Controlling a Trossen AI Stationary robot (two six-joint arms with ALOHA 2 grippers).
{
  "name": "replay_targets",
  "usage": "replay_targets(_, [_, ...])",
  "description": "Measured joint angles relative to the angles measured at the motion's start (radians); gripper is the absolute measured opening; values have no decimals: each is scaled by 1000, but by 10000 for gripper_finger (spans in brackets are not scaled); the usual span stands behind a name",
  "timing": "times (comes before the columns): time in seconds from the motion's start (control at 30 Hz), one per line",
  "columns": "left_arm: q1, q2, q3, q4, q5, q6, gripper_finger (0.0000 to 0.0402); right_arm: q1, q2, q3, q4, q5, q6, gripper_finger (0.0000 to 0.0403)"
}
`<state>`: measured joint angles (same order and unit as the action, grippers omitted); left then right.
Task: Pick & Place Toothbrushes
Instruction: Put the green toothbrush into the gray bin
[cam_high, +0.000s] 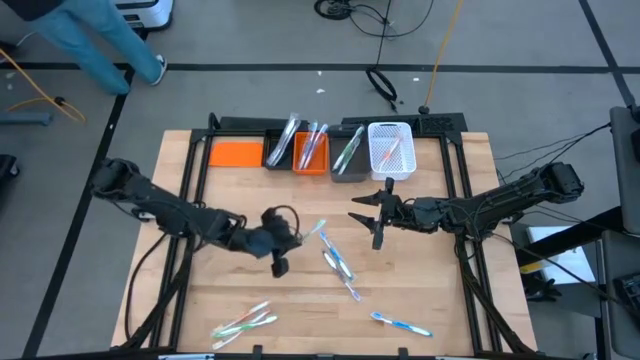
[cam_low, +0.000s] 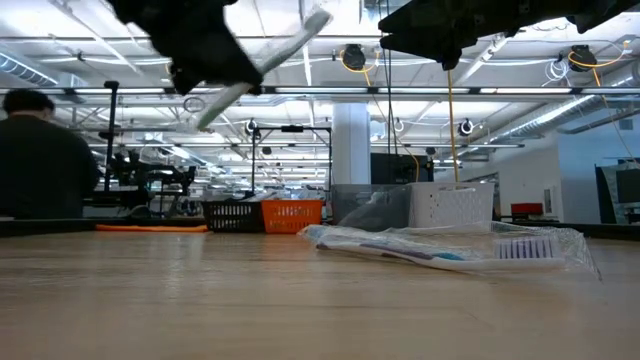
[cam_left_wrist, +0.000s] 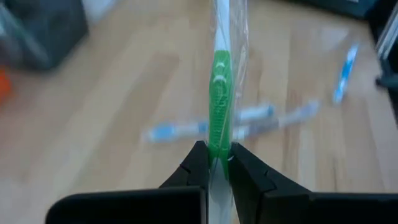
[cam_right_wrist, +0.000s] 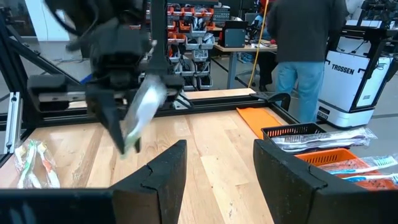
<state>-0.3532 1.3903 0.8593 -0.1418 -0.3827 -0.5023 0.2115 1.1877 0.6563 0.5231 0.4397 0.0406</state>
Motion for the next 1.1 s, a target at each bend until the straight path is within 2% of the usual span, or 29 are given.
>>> replay_targets(0.2, [80,0,0,188,-21,162,36,0,0,0,4,0,0,176])
replay_targets(0.33, [126,0,0,280,-21,242,28,0,0,0,27,0,0,176])
replay_targets(0.67, [197,0,0,443,-13,337,39,0,0,0,87,0,0,176])
replay_targets(0.97, [215,17,0,533,-3,367,27,0,17,0,203,-1,-23,176])
replay_targets(1.1, [215,56,1,610,-2,375,42,-14,57,0,288,-57,-28,176])
